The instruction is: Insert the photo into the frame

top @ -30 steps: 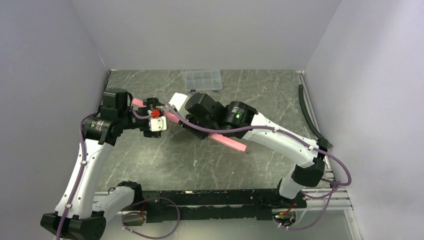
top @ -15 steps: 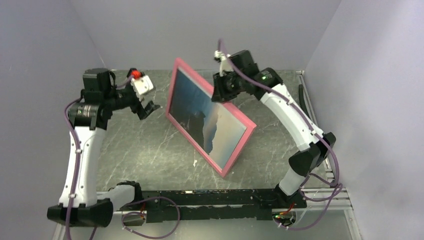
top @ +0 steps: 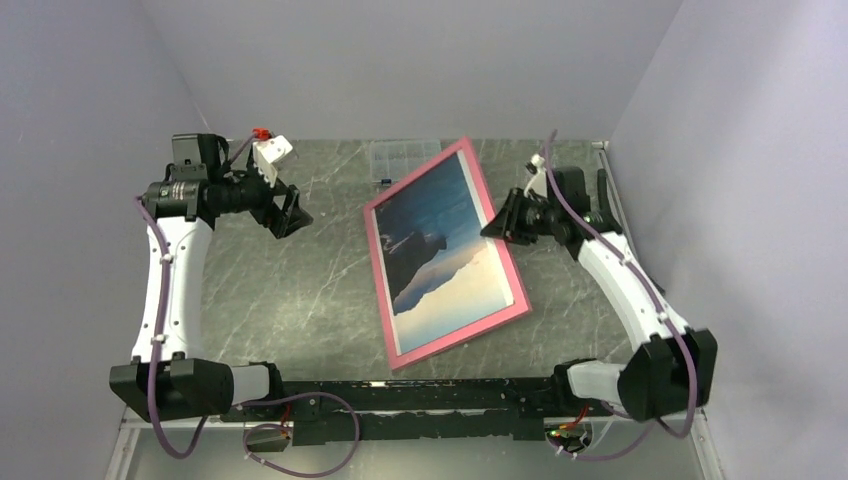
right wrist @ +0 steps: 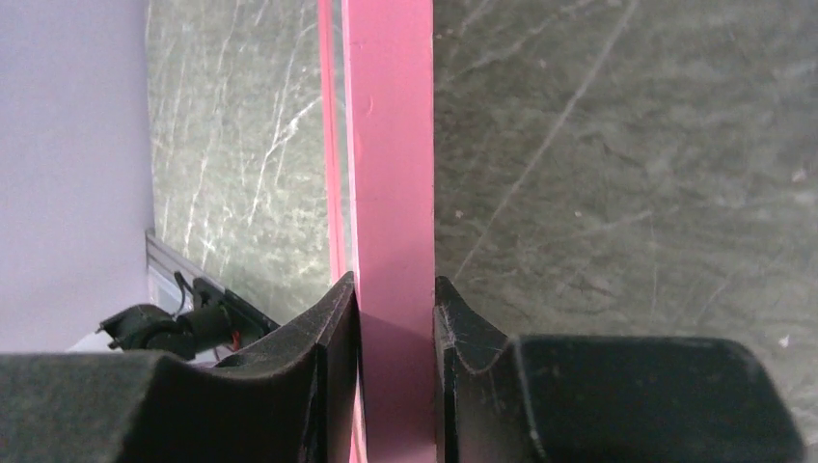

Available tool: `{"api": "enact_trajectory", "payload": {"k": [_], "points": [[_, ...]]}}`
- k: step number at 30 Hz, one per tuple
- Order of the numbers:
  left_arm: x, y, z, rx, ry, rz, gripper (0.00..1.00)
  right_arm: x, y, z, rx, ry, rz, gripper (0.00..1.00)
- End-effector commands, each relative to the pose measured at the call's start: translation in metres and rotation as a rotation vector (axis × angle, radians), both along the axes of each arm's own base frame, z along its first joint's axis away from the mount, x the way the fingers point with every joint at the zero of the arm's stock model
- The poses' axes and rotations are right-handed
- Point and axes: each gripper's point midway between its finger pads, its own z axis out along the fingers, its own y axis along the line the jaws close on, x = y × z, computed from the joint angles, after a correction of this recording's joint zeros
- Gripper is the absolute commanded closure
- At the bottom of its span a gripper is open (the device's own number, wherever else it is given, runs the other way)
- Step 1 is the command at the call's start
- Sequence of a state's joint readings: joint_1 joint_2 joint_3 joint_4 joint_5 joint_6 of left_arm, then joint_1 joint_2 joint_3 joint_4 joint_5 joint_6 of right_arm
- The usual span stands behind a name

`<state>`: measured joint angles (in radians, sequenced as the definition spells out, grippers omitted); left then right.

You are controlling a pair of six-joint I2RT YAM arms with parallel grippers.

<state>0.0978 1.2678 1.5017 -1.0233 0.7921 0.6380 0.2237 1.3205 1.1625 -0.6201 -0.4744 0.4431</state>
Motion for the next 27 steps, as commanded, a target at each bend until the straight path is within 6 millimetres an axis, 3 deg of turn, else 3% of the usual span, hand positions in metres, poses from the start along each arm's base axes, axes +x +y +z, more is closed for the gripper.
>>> {"api": "enact_trajectory", "payload": {"k": [1, 8, 14, 21, 27], "points": [[-0.009, 0.001, -0.02, -0.015, 0.099, 0.008, 0.05, -0.008, -0.021, -0.026, 0.041, -0.032, -0.168, 0.9], [-0.004, 0.013, -0.051, -0.006, 0.252, 0.092, 0.05, -0.024, -0.027, -0.078, 0.079, 0.011, -0.249, 0.9], [0.002, 0.019, -0.071, -0.037, 0.317, 0.166, 0.05, -0.022, -0.028, -0.119, 0.04, 0.068, -0.245, 0.88], [0.006, 0.03, -0.086, -0.047, 0.329, 0.223, 0.05, -0.015, -0.02, -0.153, 0.036, 0.136, -0.201, 0.79], [0.009, 0.036, -0.094, -0.063, 0.345, 0.245, 0.05, -0.026, -0.011, -0.181, 0.026, 0.208, -0.165, 0.69]]}}
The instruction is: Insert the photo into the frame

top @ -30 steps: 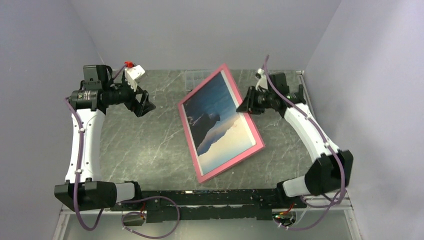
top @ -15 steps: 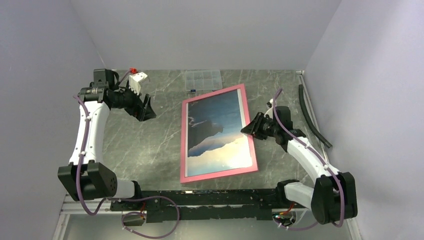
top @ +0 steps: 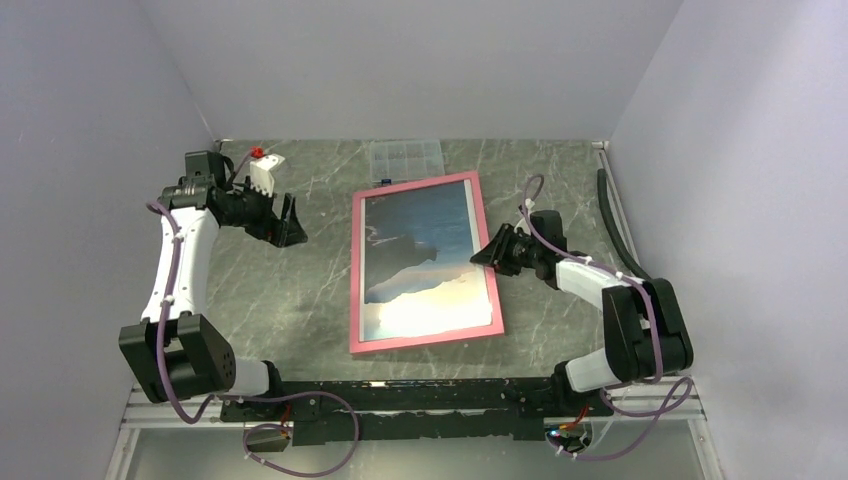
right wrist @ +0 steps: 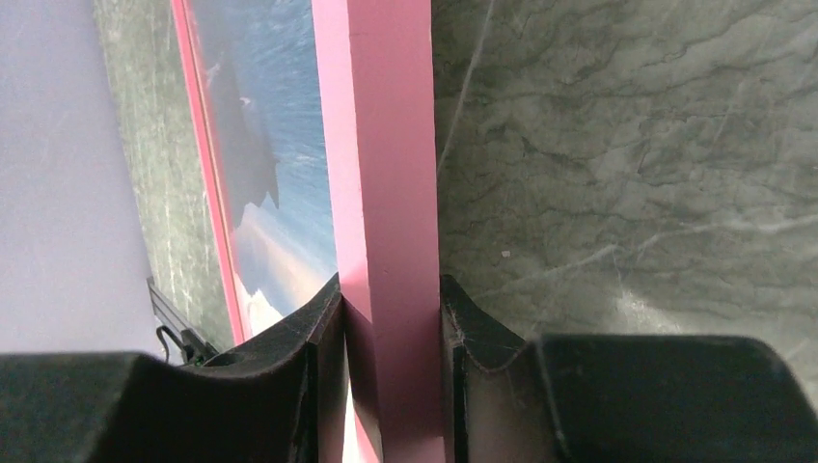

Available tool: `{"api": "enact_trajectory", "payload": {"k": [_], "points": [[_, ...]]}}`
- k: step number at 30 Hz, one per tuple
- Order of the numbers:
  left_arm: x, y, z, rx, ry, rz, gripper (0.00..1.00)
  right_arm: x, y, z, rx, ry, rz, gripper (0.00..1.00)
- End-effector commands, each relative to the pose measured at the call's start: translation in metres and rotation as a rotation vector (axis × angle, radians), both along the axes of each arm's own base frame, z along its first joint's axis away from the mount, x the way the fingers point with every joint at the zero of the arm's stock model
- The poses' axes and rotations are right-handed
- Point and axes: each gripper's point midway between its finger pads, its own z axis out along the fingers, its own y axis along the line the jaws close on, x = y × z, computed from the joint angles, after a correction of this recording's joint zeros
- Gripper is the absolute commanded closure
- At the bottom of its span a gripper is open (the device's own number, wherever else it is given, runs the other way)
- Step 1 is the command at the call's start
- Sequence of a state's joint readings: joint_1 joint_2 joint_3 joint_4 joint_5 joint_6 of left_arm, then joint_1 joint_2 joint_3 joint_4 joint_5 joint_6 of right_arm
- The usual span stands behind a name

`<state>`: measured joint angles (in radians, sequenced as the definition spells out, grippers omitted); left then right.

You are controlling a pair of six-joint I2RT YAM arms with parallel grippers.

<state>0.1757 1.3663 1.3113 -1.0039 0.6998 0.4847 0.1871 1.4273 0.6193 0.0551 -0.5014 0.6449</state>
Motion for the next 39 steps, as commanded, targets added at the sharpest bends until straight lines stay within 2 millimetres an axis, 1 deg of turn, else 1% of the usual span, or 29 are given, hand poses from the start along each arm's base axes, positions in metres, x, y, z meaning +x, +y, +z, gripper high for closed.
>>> {"api": "enact_trajectory", "payload": {"k": [1, 3, 6, 8, 13, 16, 17, 18, 19, 22, 25, 27, 29, 30, 31, 32, 33, 35, 37, 39], "points": [[0.009, 0.004, 0.001, -0.01, -0.024, 0.029, 0.05, -0.025, -0.008, -0.045, -0.1, 0.132, -0.01, 0.66], [0.011, 0.004, -0.002, -0.016, -0.021, 0.031, 0.05, -0.031, -0.01, -0.053, -0.114, 0.156, -0.012, 0.58], [0.014, 0.003, -0.006, -0.031, -0.018, 0.038, 0.05, -0.033, -0.012, -0.058, -0.131, 0.165, -0.022, 0.48], [0.019, 0.005, -0.01, -0.032, -0.01, 0.067, 0.05, -0.028, -0.014, -0.057, -0.145, 0.151, -0.033, 0.41], [0.02, 0.005, -0.016, -0.045, 0.019, 0.069, 0.05, -0.019, -0.019, -0.052, -0.184, 0.131, -0.049, 0.32], [0.021, 0.005, -0.017, -0.048, 0.014, 0.071, 0.05, -0.013, -0.026, -0.046, -0.232, 0.124, -0.069, 0.25], [0.021, 0.005, -0.017, -0.049, 0.015, 0.074, 0.05, -0.011, -0.03, -0.042, -0.255, 0.12, -0.078, 0.17], [0.022, 0.005, -0.018, -0.047, 0.013, 0.079, 0.05, -0.009, -0.034, -0.037, -0.278, 0.113, -0.083, 0.03], [0.023, 0.006, -0.018, -0.046, 0.012, 0.085, 0.05, -0.007, -0.039, -0.033, -0.308, 0.111, -0.094, 0.01], [0.027, 0.009, -0.02, -0.039, 0.001, 0.112, 0.05, 0.001, -0.053, -0.007, -0.379, 0.052, -0.139, 0.0], [0.038, 0.014, -0.024, -0.038, -0.019, 0.172, 0.05, 0.015, -0.069, 0.037, -0.424, -0.082, -0.222, 0.0], [0.049, 0.022, -0.032, -0.028, -0.038, 0.249, 0.05, 0.025, -0.09, 0.069, -0.484, -0.19, -0.328, 0.0], [0.063, 0.032, -0.043, -0.01, -0.091, 0.319, 0.05, 0.034, -0.12, 0.091, -0.572, -0.277, -0.481, 0.0], [0.067, 0.036, -0.052, -0.006, -0.111, 0.349, 0.05, 0.035, -0.131, 0.095, -0.61, -0.314, -0.521, 0.0], [0.073, 0.039, -0.058, -0.005, -0.145, 0.366, 0.05, 0.043, -0.137, 0.102, -0.639, -0.391, -0.54, 0.0], [0.076, 0.04, -0.069, -0.008, -0.157, 0.383, 0.05, 0.046, -0.147, 0.104, -0.69, -0.433, -0.57, 0.0], [0.08, 0.041, -0.077, -0.011, -0.179, 0.391, 0.05, 0.046, -0.154, 0.1, -0.73, -0.451, -0.579, 0.0], [0.088, 0.043, -0.094, -0.025, -0.201, 0.409, 0.05, 0.043, -0.17, 0.092, -0.801, -0.428, -0.641, 0.0], [0.096, 0.044, -0.11, -0.043, -0.212, 0.426, 0.05, 0.043, -0.185, 0.091, -0.863, -0.426, -0.705, 0.0], [0.103, 0.045, -0.126, -0.052, -0.218, 0.439, 0.05, 0.043, -0.195, 0.085, -0.892, -0.436, -0.75, 0.0]]}}
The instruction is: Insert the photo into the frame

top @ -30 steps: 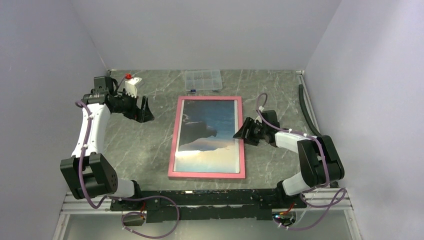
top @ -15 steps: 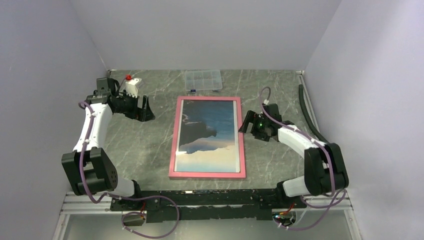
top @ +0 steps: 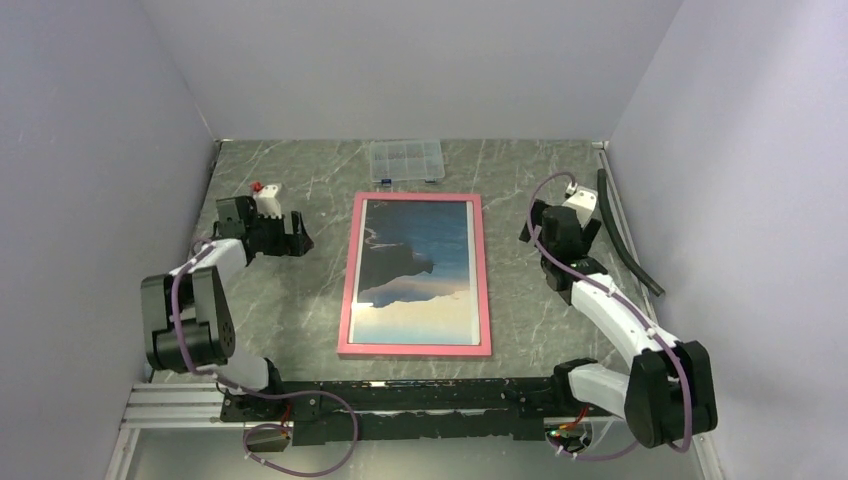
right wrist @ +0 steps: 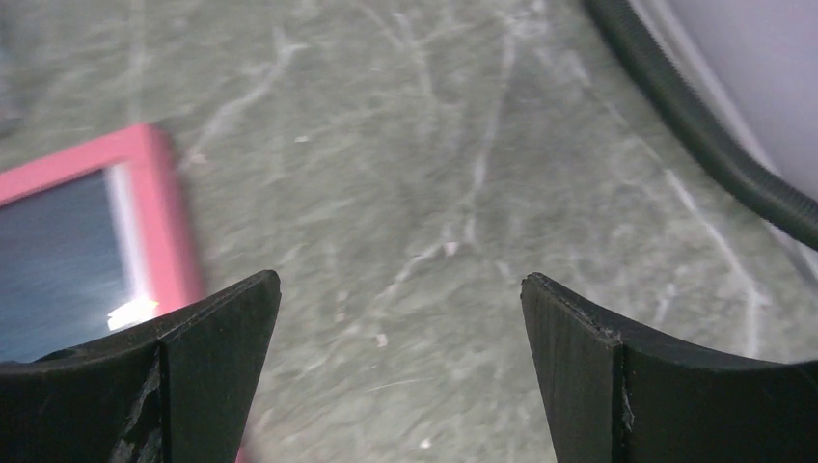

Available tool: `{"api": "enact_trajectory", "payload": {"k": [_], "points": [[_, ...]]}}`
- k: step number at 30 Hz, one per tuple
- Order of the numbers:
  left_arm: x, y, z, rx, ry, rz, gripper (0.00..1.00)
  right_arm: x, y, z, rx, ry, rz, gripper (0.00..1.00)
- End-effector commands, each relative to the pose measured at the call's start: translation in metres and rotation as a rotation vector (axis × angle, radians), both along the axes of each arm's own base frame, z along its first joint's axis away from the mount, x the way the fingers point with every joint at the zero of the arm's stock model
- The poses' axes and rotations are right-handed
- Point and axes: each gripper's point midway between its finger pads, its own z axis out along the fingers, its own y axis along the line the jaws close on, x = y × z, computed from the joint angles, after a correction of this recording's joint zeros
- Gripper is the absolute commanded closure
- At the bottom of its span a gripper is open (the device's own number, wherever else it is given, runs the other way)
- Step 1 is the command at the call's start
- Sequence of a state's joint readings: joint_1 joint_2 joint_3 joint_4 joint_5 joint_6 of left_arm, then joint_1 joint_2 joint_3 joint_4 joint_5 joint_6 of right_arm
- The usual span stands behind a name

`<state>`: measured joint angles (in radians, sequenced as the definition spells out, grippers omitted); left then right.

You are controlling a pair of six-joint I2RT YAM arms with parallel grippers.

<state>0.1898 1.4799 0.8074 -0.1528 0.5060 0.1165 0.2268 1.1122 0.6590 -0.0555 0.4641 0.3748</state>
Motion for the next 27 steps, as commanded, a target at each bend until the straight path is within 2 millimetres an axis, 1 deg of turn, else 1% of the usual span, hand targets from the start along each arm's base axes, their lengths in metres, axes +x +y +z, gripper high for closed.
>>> {"api": "enact_trajectory", "payload": {"k": [1, 2, 4, 5, 6, 7, 10, 11, 12, 13, 14, 15, 16, 17, 18, 19, 20, 21, 22, 23, 24, 27], "points": [[0.049, 0.013, 0.002, 0.009, -0.204, 0.074, 0.05, 0.002, -0.045, 0.001, -0.16, -0.082, -0.181, 0.0], [0.048, 0.015, -0.006, 0.018, -0.215, 0.085, 0.05, 0.003, -0.047, -0.001, -0.172, -0.103, -0.18, 0.0], [0.048, 0.019, -0.012, 0.048, -0.288, 0.096, 0.05, 0.001, -0.055, -0.004, -0.182, -0.152, -0.205, 0.0], [0.052, 0.02, -0.005, 0.05, -0.373, 0.111, 0.05, 0.001, -0.058, -0.003, -0.182, -0.187, -0.213, 0.0], [0.048, 0.018, -0.008, 0.054, -0.4, 0.098, 0.05, -0.002, -0.061, -0.01, -0.191, -0.199, -0.206, 0.0], [0.044, 0.017, -0.009, 0.057, -0.436, 0.097, 0.05, -0.001, -0.064, -0.004, -0.193, -0.242, -0.208, 0.0], [0.035, 0.018, -0.006, 0.076, -0.479, 0.11, 0.05, -0.005, -0.075, -0.012, -0.186, -0.3, -0.229, 0.0], [0.033, 0.02, -0.008, 0.08, -0.482, 0.123, 0.05, -0.005, -0.077, -0.015, -0.175, -0.312, -0.231, 0.0], [0.031, 0.019, -0.012, 0.078, -0.503, 0.125, 0.05, -0.004, -0.076, -0.019, -0.161, -0.326, -0.221, 0.0], [0.031, 0.017, -0.008, 0.064, -0.558, 0.126, 0.05, -0.002, -0.073, -0.023, -0.166, -0.333, -0.195, 0.0], [0.031, 0.018, -0.007, 0.08, -0.554, 0.121, 0.05, 0.001, -0.071, -0.023, -0.19, -0.343, -0.17, 0.0], [0.03, 0.018, -0.011, 0.088, -0.51, 0.117, 0.05, 0.003, -0.067, -0.027, -0.199, -0.34, -0.136, 0.0], [0.033, 0.018, -0.013, 0.072, -0.507, 0.129, 0.05, 0.003, -0.063, -0.025, -0.195, -0.372, -0.109, 0.0], [0.035, 0.019, -0.014, 0.068, -0.511, 0.135, 0.05, 0.002, -0.062, -0.033, -0.208, -0.383, -0.091, 0.0], [0.032, 0.019, -0.017, 0.08, -0.481, 0.128, 0.05, 0.003, -0.056, -0.035, -0.223, -0.39, -0.043, 0.0], [0.033, 0.02, -0.015, 0.085, -0.488, 0.128, 0.05, 0.007, -0.047, -0.04, -0.239, -0.387, 0.019, 0.0], [0.035, 0.02, -0.014, 0.075, -0.508, 0.135, 0.05, 0.012, -0.046, -0.036, -0.272, -0.396, 0.028, 0.0], [0.035, 0.019, -0.014, 0.07, -0.507, 0.136, 0.05, 0.02, -0.047, -0.05, -0.238, -0.307, 0.017, 0.0], [0.034, 0.019, -0.015, 0.08, -0.49, 0.13, 0.05, 0.029, -0.046, -0.051, -0.205, -0.29, 0.041, 0.0], [0.034, 0.02, -0.016, 0.086, -0.481, 0.131, 0.05, 0.033, -0.05, -0.054, -0.189, -0.285, 0.06, 0.0], [0.035, 0.02, -0.016, 0.086, -0.49, 0.135, 0.05, 0.032, -0.053, -0.058, -0.176, -0.263, 0.057, 0.0], [0.034, 0.019, -0.015, 0.089, -0.495, 0.136, 0.05, 0.028, -0.055, -0.051, -0.191, -0.301, 0.052, 0.0]]}}
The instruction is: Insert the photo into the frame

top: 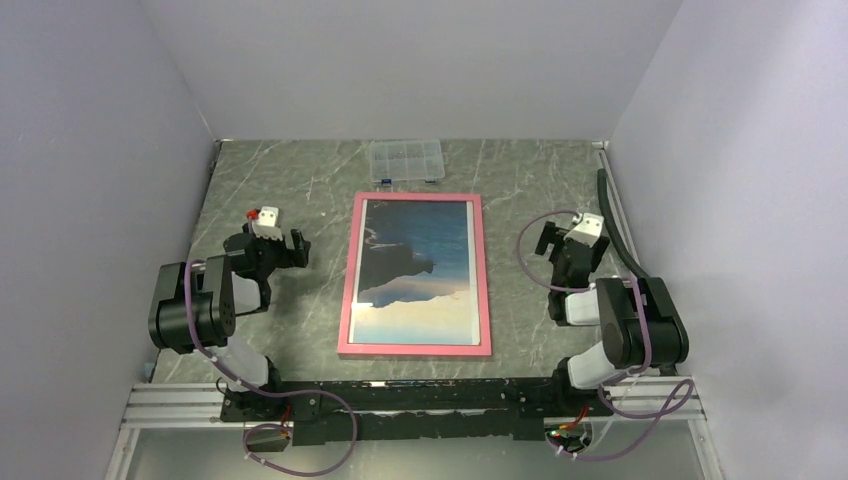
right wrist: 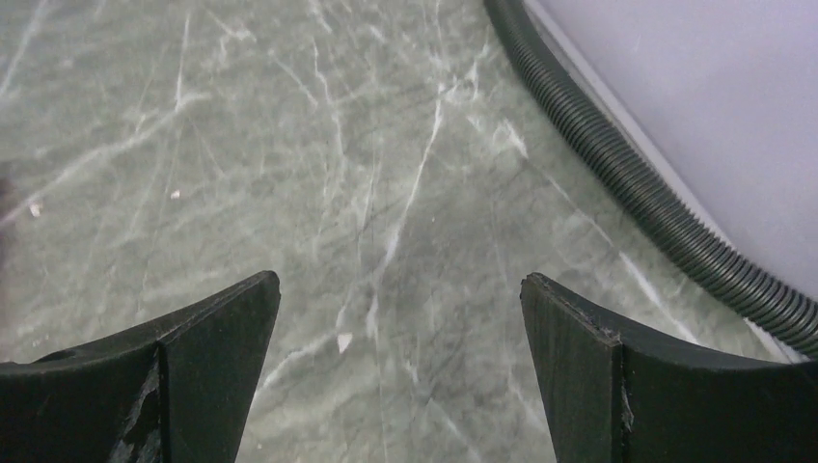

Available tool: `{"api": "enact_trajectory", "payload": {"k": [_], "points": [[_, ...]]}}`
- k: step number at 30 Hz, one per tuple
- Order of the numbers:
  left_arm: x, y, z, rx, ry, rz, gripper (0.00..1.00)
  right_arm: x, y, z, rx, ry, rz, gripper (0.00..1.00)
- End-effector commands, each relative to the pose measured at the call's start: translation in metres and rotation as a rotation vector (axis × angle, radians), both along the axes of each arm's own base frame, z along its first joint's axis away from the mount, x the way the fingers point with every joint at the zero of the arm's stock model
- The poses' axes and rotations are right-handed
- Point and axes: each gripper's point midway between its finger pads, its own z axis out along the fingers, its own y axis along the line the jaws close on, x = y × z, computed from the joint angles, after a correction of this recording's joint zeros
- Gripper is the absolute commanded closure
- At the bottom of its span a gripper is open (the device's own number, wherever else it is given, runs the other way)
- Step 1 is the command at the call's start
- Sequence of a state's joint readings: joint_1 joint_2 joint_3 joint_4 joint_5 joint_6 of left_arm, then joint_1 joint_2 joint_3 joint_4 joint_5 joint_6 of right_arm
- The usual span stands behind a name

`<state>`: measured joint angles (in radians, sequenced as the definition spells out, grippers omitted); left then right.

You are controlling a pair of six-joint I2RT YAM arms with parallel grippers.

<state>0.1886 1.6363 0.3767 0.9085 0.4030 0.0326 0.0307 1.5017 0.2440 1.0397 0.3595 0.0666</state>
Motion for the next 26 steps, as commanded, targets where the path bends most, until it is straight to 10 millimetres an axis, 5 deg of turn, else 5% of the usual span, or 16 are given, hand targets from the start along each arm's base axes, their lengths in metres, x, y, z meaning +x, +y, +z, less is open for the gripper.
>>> {"api": "enact_trajectory", "payload": {"k": [1, 26], "points": [[0.0099, 0.0021, 0.017, 0.016, -0.064, 0.01, 0.05, 0.0092, 0.0073, 0.0271, 0.009, -0.105, 0.065, 0.0], [0.0109, 0.0017, 0.0176, 0.012, -0.074, 0.012, 0.05, 0.0123, 0.0114, 0.027, 0.0, -0.101, 0.093, 0.0]]}}
